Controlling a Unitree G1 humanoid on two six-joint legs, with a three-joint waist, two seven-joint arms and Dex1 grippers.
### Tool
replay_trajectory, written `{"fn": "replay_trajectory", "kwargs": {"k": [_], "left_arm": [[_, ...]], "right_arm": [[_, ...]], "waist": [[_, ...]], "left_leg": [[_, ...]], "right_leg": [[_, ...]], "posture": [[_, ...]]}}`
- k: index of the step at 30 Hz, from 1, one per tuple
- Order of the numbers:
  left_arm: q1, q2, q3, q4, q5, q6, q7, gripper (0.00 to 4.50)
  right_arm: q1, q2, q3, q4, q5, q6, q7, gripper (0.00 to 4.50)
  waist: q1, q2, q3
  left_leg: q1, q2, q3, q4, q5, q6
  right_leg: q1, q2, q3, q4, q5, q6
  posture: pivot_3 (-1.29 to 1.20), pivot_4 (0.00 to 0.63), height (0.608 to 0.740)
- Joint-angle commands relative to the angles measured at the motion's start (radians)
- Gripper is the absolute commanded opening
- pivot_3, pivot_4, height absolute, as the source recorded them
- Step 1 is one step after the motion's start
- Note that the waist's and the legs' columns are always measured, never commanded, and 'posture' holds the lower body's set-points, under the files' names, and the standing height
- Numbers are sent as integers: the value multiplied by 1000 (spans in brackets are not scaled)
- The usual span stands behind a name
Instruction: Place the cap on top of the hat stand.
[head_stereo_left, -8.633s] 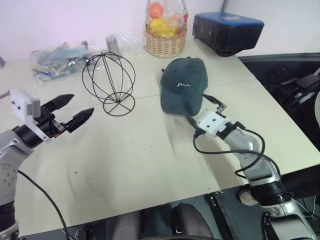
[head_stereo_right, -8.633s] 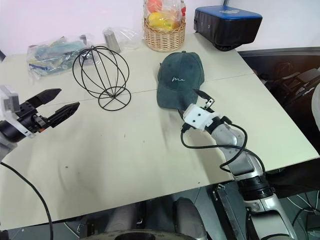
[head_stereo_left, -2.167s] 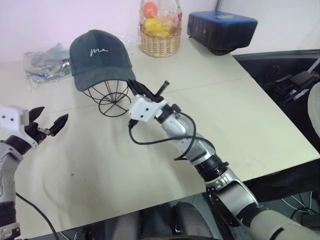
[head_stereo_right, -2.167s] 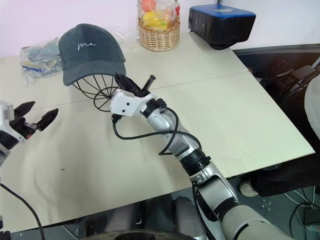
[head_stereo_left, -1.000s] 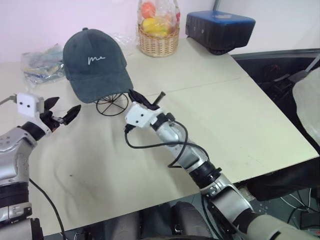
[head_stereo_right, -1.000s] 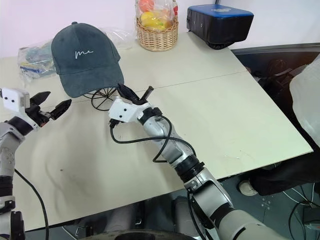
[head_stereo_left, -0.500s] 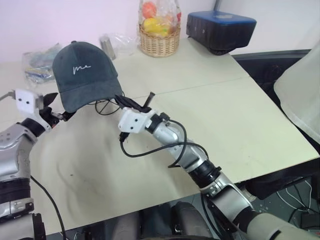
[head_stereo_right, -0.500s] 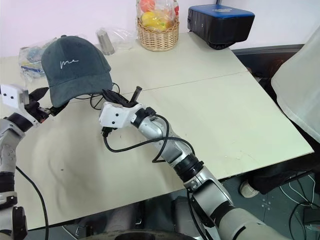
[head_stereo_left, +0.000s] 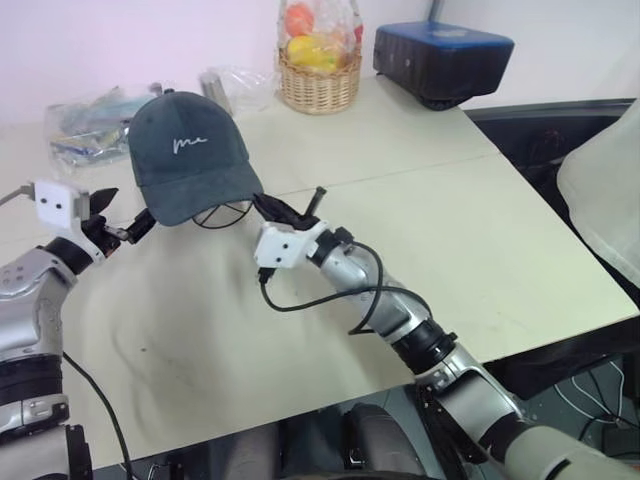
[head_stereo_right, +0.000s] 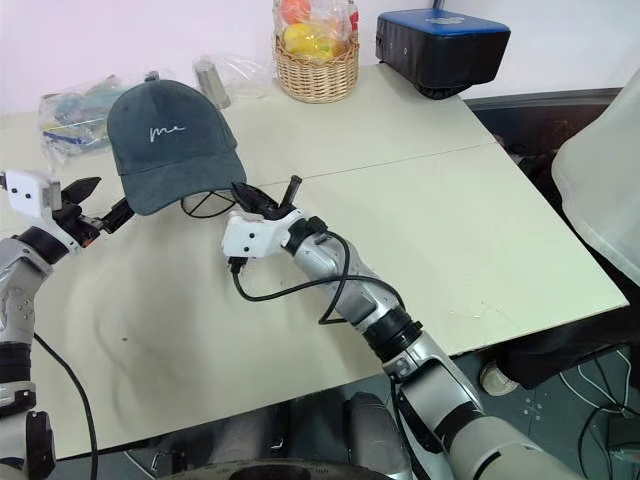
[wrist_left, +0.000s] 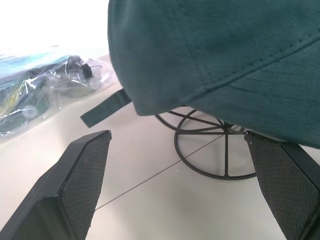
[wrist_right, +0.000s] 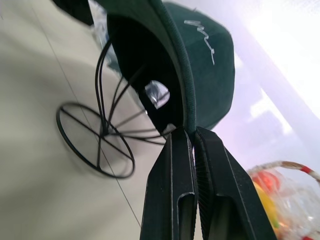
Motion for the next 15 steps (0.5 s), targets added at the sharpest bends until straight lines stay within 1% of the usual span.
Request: {"fn": "replay_trajectory", "kwargs": {"k": [1,5,13,15], "left_arm": [[-28,18,11,-18,2,-21,-6,4500],[-40,20,6,-10,5,-20,-10,4500],[-64,20,-5,10,14,-22,-17,4500],[-67,18,-6,10,15,-22,-18,4500]], "right_arm": [[-2,-7,23,-21,-48,-11,-23,20],[10,-21,35,-23,-72,-10,-27,20],[52,-6,7,-51,30,-2,38,20],[59,-5,7,-60,47,-5,54,663]], "waist": [[0,0,0],[0,0,0],[0,0,0],[1,0,0]], "left_leg": [[0,0,0,0,0,0],[0,0,0,0,1,-1],[0,0,0,0,1,-1],[0,0,0,0,1,-1]], "right_leg": [[0,0,0,0,0,0],[0,0,0,0,0,0],[0,0,0,0,0,0],[0,0,0,0,0,0]], "posture": [[0,150,740],[0,150,740],[0,150,740],[0,150,740]]}}
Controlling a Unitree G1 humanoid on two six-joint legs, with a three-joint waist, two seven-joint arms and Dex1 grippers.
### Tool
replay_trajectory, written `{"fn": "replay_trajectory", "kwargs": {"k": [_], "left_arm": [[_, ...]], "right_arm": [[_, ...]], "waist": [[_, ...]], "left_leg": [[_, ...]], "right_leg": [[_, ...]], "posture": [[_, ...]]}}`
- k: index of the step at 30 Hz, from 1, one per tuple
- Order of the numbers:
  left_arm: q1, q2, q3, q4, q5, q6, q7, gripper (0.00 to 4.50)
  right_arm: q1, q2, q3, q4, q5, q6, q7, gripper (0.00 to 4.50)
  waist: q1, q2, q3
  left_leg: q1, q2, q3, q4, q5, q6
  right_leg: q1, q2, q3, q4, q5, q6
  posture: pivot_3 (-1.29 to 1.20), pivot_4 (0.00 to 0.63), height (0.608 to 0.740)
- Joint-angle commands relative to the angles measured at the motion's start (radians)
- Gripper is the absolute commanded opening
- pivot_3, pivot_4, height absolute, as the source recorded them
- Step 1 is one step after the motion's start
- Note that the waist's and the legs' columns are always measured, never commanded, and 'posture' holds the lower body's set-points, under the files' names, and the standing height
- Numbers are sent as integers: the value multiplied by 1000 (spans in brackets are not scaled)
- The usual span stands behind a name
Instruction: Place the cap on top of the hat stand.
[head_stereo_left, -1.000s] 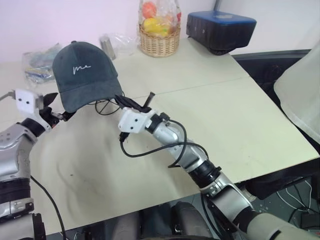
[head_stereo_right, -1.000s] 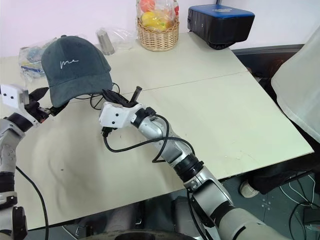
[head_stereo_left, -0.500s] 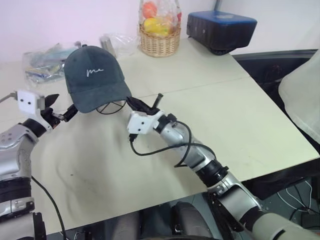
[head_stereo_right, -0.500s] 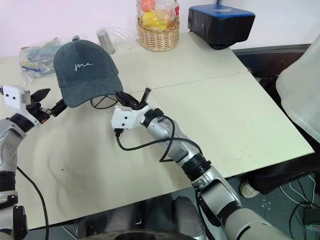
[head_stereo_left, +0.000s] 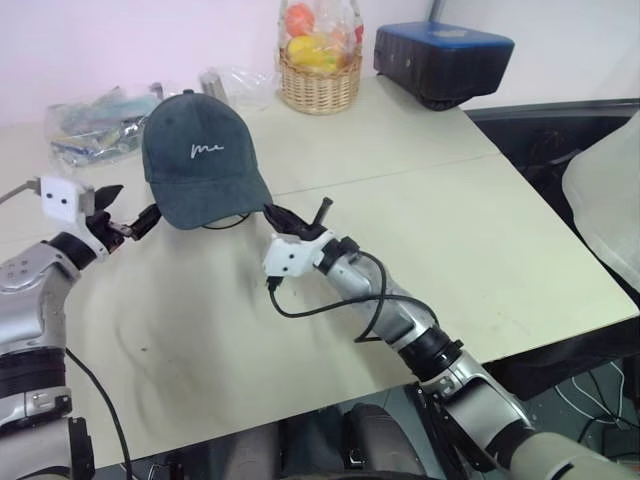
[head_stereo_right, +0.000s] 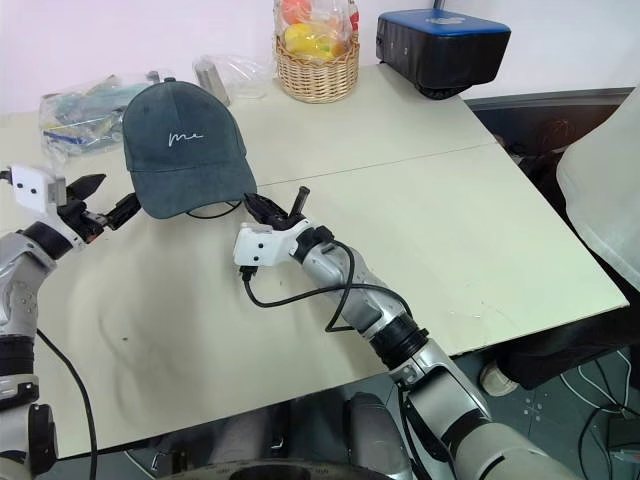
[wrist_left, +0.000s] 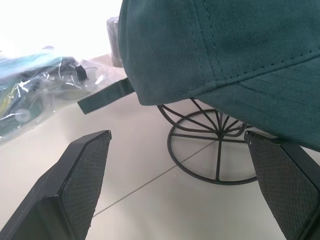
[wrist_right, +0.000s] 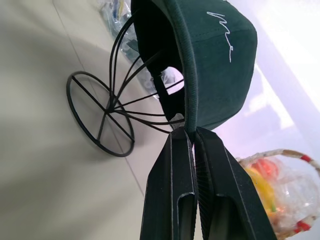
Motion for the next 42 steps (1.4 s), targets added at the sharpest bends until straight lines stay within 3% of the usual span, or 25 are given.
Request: {"fn": "replay_trajectory", "kwargs": {"k": [1,7,8,18,28,34,42], "left_arm": [[-32,16,14,-19,-2,-23,-2,4500],[-34,11,14,-17,0,-22,-1,4500],[-35,11,13,-16,0,-22,-1,4500],[28,19,28,-65,-14,9,-10,4500],[306,117,150,-210,-112,153,-130,4500],[175,123,298,-147,-458,536,-140,4500],[60,122,228,44,-496,695,-229,4500]], "right_arm": [[7,12,-1,-50,36,-11,34,950],[13,12,-4,-56,60,-21,65,4137],[14,11,-4,-56,65,-24,72,4481],[78,-37,-31,-109,163,-16,177,4481],[99,-114,-119,-79,299,2,286,4481],[45,-136,-146,8,319,-42,289,4481],[-29,-161,-153,109,305,-115,261,4481]], "waist": [[1,0,0],[0,0,0],[0,0,0],[0,0,0],[4,0,0],[12,-2,0],[-2,-1,0]], "left_leg": [[0,0,0,0,0,0],[0,0,0,0,0,0],[0,0,0,0,0,0],[0,0,0,0,-1,1],[0,1,0,0,-2,3],[0,0,-2,2,-2,3],[1,0,-2,1,-1,2]], "right_leg": [[0,0,0,0,0,0],[0,0,0,0,0,0],[0,0,0,0,0,0],[0,0,0,0,0,0],[0,0,0,0,0,0],[3,-1,-2,0,0,0],[2,0,-2,0,0,0]], "posture": [[0,150,740],[0,150,740],[0,150,740],[0,150,740],[0,150,740],[0,150,740],[0,150,740]]}}
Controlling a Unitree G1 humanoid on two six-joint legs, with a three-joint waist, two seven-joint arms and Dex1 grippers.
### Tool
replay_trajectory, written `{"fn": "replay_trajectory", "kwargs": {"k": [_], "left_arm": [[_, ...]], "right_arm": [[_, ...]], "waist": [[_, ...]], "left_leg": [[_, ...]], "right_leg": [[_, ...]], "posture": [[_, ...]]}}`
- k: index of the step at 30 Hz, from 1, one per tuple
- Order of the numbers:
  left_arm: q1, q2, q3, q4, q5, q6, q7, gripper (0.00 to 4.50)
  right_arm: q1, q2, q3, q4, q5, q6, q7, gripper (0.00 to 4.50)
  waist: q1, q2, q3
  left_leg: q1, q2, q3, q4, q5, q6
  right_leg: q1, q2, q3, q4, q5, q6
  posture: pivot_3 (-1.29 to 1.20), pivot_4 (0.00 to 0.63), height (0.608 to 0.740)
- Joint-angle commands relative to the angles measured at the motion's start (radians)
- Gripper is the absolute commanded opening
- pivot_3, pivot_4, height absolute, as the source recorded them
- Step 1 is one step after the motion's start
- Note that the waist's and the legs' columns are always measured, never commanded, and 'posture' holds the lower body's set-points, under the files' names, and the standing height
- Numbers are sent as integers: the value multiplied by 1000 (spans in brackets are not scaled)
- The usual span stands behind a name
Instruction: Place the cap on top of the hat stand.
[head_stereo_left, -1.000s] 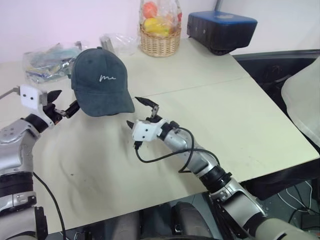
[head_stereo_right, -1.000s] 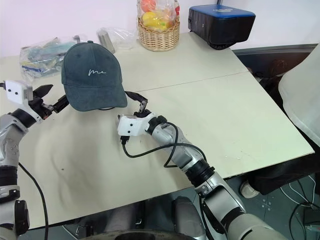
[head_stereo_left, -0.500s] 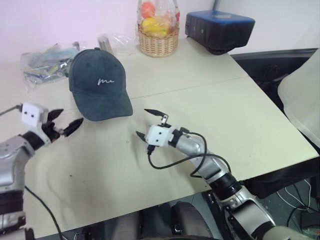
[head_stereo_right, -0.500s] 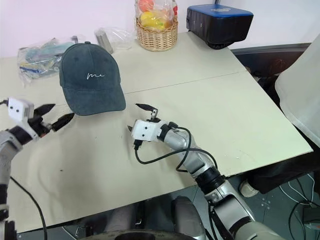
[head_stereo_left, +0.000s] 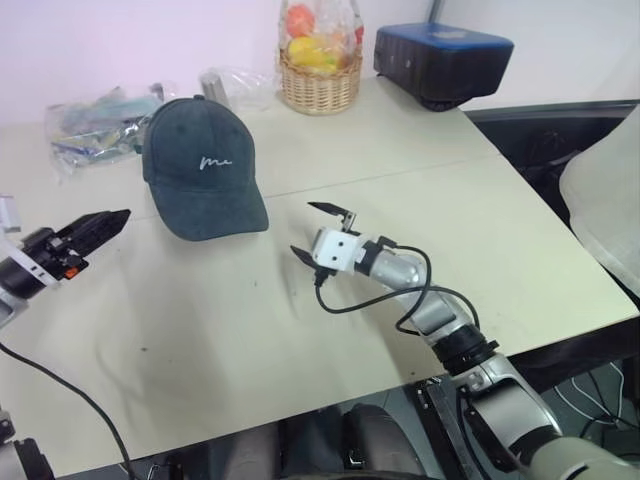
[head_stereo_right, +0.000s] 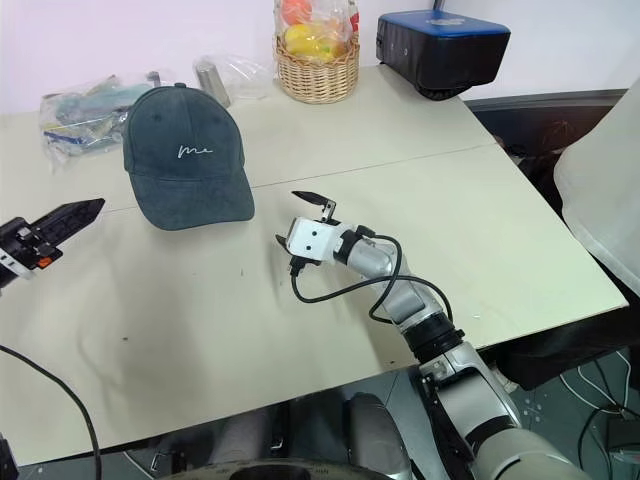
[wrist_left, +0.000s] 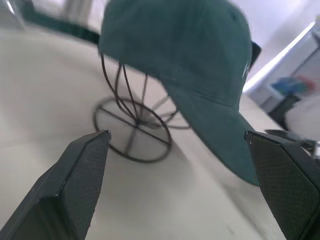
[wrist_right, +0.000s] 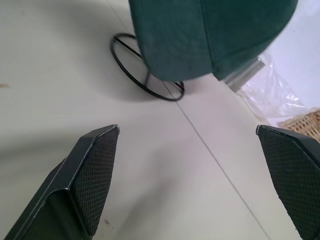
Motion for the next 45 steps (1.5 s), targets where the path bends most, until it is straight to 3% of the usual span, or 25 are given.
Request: {"fn": "replay_trajectory", "kwargs": {"k": [1,7,18,28,31,35,45], "left_arm": [[-33,-1,0,42,-33,54,-29,4500],[-93,-40,-1,152,-37,109,-25,4500],[-141,-143,-47,133,-37,137,-18,4500],[-181,-169,-36,160,-34,128,-7,4500],[-185,-176,-32,172,-25,111,5,3667],[-181,-177,-27,201,-7,72,24,1630],[-178,-185,-11,210,-21,55,37,1630]], "right_arm": [[-41,-6,-30,7,-2,-40,-29,4481],[-44,-23,-43,22,-2,-51,-45,4481],[-35,-33,-50,4,-16,-43,-60,4481],[-32,-39,-51,-3,-21,-38,-67,4481],[-35,-39,-50,-2,-22,-38,-69,4500],[-34,-40,-51,-5,-22,-37,-70,4500],[-32,-42,-50,-10,-22,-37,-68,4500]], "waist": [[-1,0,0],[3,0,0],[1,0,0],[1,0,0],[1,0,0],[1,0,0],[1,0,0]], "left_leg": [[0,0,0,0,0,0],[0,0,0,0,1,-2],[0,0,1,1,2,-3],[0,0,1,1,2,-4],[0,0,1,1,2,-4],[0,0,1,1,2,-4],[0,0,1,1,2,-4]], "right_leg": [[0,0,0,0,0,0],[0,0,0,0,0,0],[0,-1,1,0,0,0],[0,-1,1,0,0,0],[0,-1,1,0,0,0],[0,-1,1,0,0,0],[0,-1,1,0,0,0]], "posture": [[0,150,740],[0,150,740],[0,150,740],[0,150,740],[0,150,740],[0,150,740],[0,150,740]]}}
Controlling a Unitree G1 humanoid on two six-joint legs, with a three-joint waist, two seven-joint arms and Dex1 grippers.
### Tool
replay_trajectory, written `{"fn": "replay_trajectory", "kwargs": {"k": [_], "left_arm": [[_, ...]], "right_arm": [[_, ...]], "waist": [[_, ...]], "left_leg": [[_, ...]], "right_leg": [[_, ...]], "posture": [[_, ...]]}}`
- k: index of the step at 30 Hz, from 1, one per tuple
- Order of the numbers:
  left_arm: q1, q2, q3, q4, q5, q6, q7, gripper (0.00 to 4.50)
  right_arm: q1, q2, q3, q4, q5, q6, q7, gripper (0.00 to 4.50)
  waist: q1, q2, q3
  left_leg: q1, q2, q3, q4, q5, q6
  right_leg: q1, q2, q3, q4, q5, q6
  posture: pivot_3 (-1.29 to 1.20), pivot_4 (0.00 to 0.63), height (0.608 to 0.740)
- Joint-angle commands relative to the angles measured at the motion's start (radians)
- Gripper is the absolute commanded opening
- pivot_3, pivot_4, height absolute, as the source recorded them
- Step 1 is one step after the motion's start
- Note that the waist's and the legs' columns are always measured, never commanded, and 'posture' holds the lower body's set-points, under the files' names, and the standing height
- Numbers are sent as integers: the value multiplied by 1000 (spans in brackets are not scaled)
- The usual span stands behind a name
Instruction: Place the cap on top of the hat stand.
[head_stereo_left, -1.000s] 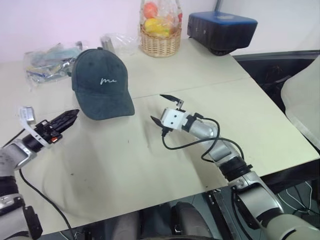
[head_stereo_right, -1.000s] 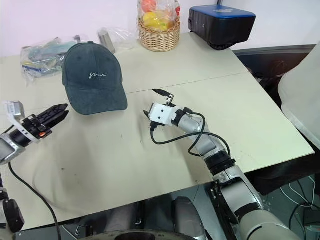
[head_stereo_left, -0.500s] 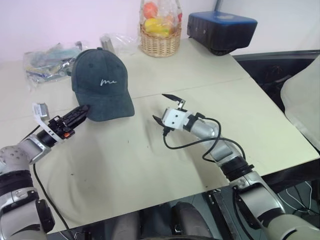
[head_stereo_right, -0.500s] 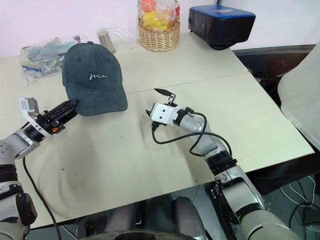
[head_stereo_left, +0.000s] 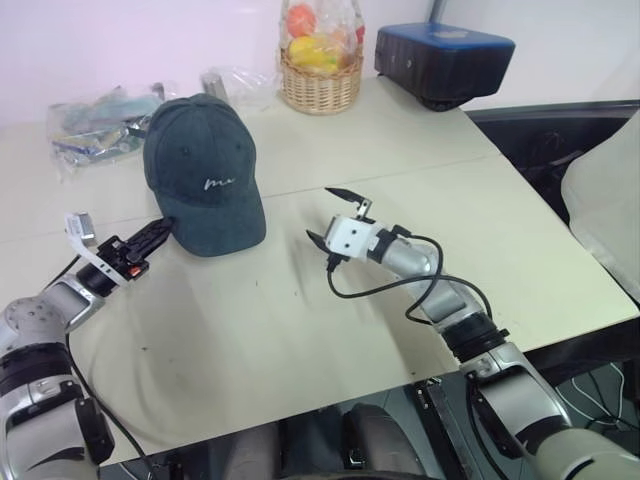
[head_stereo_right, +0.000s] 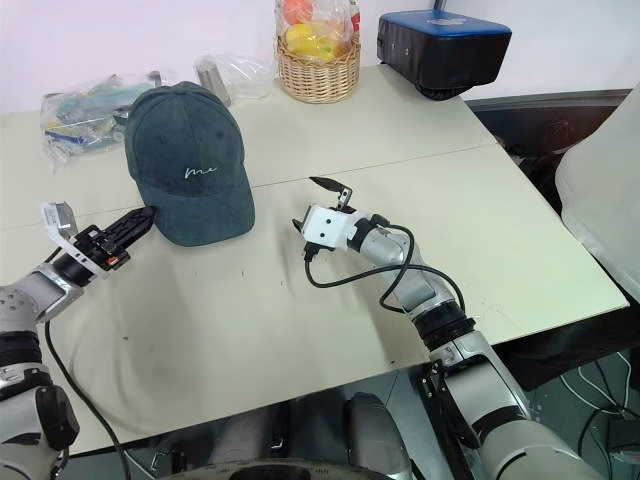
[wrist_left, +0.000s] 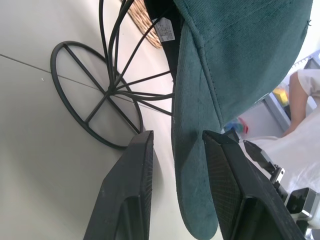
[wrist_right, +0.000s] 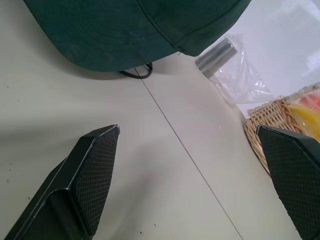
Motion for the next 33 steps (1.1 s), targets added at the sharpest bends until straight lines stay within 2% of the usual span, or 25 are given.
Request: {"fn": "replay_trajectory", "kwargs": {"k": [1,17,20,22,33], "left_arm": [[-13,5,26,-19,-20,-2,-1,1630],[3,-4,28,-22,-24,0,-9,1630],[5,-4,29,-22,-22,-2,-5,870],[5,-4,30,-23,-22,-3,-4,42],[-12,-25,104,9,-78,-14,49,42]], "right_arm": [[-1,-1,-22,-49,1,-5,-12,4500],[2,-5,-26,-54,1,1,-15,4500],[2,-5,-26,-53,1,0,-15,4500],[2,-5,-26,-53,0,0,-16,4500],[5,-12,-25,-55,-2,-2,-14,4500]], "waist": [[0,0,0],[0,0,0],[0,0,0],[1,0,0],[0,0,0]], "left_leg": [[0,0,0,0,0,0],[0,0,0,0,0,0],[0,0,0,0,0,0],[0,0,0,0,0,0],[0,0,0,0,0,0]], "right_leg": [[0,0,0,0,0,0],[0,0,0,0,0,0],[0,0,0,0,0,0],[0,0,0,0,0,0],[0,0,0,0,0,0]], "posture": [[0,150,740],[0,150,740],[0,150,740],[0,150,740],[0,150,740]]}}
